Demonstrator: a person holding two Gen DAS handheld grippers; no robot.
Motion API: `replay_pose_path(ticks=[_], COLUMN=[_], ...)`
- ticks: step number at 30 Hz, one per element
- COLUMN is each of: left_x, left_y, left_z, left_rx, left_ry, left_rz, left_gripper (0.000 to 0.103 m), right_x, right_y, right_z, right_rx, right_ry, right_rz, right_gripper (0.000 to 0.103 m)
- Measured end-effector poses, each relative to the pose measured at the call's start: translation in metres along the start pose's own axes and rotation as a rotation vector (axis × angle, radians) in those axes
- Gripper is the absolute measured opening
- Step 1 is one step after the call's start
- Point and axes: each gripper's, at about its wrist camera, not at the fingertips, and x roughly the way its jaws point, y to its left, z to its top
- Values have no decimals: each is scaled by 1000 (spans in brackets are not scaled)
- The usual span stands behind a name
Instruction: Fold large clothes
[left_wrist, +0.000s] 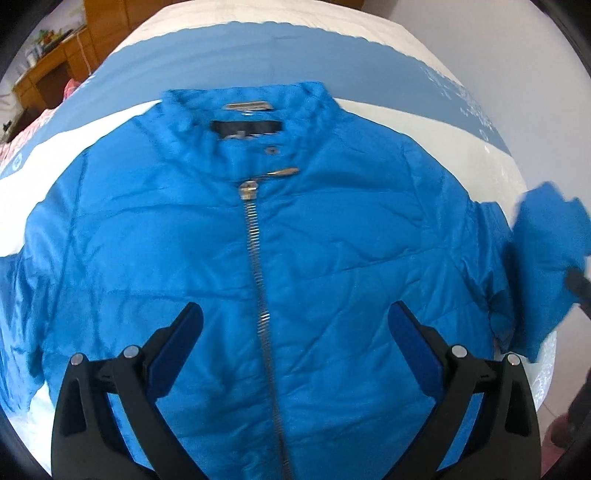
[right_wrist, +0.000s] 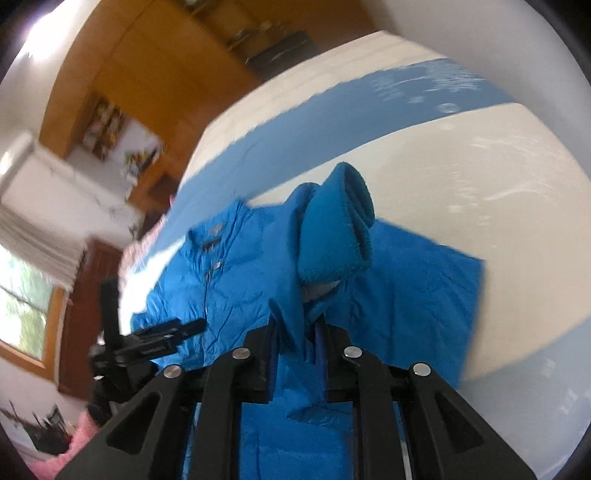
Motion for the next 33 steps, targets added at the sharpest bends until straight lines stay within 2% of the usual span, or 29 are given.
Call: replay_pose_path(ticks=[5,9,12,17,20,22,23,26,28,30,33], left_x=[-13,-18,-18,-5,11,23,29,44,47,42,21], left_y=[23,40,45,26,-4,-25,-33,-57,-70,-72,-56], left_z=[-5,-9,-11,-13,-9,-3,0,6,8,8,7], left_rx=[-36,-67,-86,-60,-6,16,22,60,87,100,27], left_ry=[-14,-14,-5,30,64,82,86,108,99,67,13], left_rz=[-7,-26,-70,-130,-169,-181,-184,-159,-150,-133,-223], left_gripper=[99,99,99,99,99,98,95,59,49,17,3], right_x=[36,49,45,20,1,-6,-12,-24,-27,-31,-34], right_y=[36,51,58,40,11,-7,-17,-41,-53,-62,-66], right_z=[-3,-9,-15,-16,-21,-24,-27,-34,-38,-40,-39], right_rx=[-91,-144,-172,-134,-85,-49,-26,24,52,78,88], right_ry=[73,159,171,117,75,62,57,43,39,32,13], right_rz=[-24,109,129,60,-54,-98,-111,-161,-174,-176,-178], right_gripper=[16,20,29,29,29,29,29,29,29,29,29])
